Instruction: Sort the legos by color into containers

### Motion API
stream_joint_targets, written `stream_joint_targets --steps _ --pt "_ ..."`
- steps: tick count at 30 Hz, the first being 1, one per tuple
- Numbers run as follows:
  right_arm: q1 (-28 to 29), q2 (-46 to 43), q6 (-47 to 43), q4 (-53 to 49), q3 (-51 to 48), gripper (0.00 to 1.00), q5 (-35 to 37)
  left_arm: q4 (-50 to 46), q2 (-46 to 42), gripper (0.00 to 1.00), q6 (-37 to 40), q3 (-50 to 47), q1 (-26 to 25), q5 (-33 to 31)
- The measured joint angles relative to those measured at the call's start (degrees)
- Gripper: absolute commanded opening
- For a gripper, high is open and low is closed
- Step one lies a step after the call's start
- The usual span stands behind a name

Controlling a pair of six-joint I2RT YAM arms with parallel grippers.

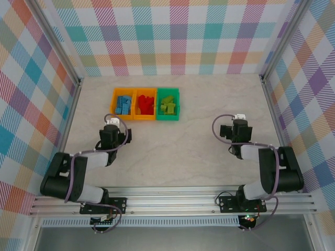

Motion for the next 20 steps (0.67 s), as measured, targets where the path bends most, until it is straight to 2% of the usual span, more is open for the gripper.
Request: stream_joint_targets --steps 2,6,20 --pt "-2.1 1.9 0.4 7.8 -1.7 1.00 -4.1 5.5 4.7 1.00 -0.3 0.8 3.2 3.7" --pt "-3.0 2.4 1.0 12.0 -3.1 0.99 -5.5 7.8 6.4 1.00 -0.9 0.7 7.1 6.9" --pt "-2.3 2.4 1.2 15.6 -3.1 1.00 -8.6 10.0 6.4 1.00 -1.1 0.7 7.0 10.4"
